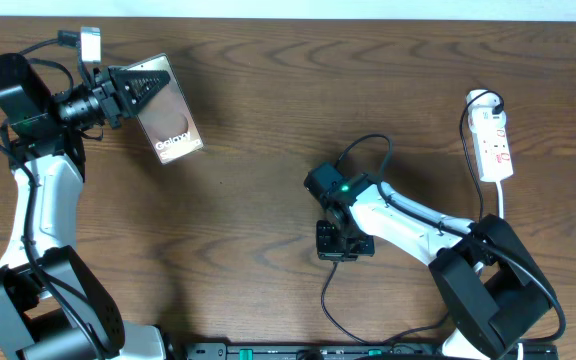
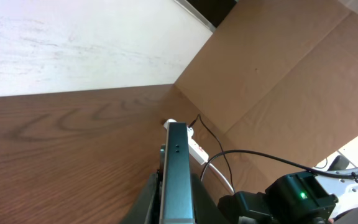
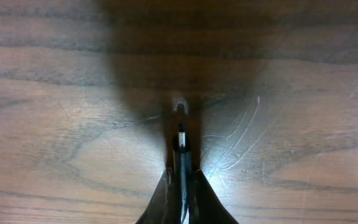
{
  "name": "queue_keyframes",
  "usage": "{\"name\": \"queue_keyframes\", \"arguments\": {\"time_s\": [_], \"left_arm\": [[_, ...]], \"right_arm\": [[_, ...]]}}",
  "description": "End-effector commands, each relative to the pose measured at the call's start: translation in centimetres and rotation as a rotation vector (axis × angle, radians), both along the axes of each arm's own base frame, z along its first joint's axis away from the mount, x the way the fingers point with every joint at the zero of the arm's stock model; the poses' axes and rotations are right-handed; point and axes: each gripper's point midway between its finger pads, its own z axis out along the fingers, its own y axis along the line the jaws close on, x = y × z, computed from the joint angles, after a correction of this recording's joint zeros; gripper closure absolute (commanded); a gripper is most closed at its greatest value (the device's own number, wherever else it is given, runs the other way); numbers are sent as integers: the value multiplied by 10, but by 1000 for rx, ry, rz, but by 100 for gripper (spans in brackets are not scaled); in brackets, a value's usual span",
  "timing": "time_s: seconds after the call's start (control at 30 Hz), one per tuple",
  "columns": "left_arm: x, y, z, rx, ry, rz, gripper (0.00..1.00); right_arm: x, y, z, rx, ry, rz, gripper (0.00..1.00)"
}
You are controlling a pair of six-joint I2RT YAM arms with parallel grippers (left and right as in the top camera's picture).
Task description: Plug charger to phone and switch on socket
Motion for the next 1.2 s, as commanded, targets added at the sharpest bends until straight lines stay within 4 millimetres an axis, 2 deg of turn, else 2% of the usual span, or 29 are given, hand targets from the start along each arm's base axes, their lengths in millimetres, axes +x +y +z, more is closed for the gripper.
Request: {"name": "queue_keyframes", "arguments": {"time_s": [0.0, 0.1, 0.43, 0.6, 0.8, 1.03, 1.17], "left_arm": [[-3, -1, 1, 2, -15, -24, 92], [-3, -1, 1, 2, -15, -24, 92], [-3, -1, 1, 2, -15, -24, 92], [-3, -1, 1, 1, -15, -25, 92], [-3, -1, 1, 1, -15, -25, 92], [-3, -1, 1, 1, -15, -25, 92], [-3, -1, 1, 1, -14, -24, 92]], "right_arm": [[6, -5, -5, -43, -39, -23, 89], [11, -2, -6, -27, -58, -25, 67], [18, 2, -6, -19, -85, -50, 64], [23, 1, -7, -25, -101, -86, 65], [27, -2, -7, -23, -104, -116, 74], [29, 0, -7, -15, -114, -117, 78], [29, 0, -7, -14, -115, -117, 87]]}}
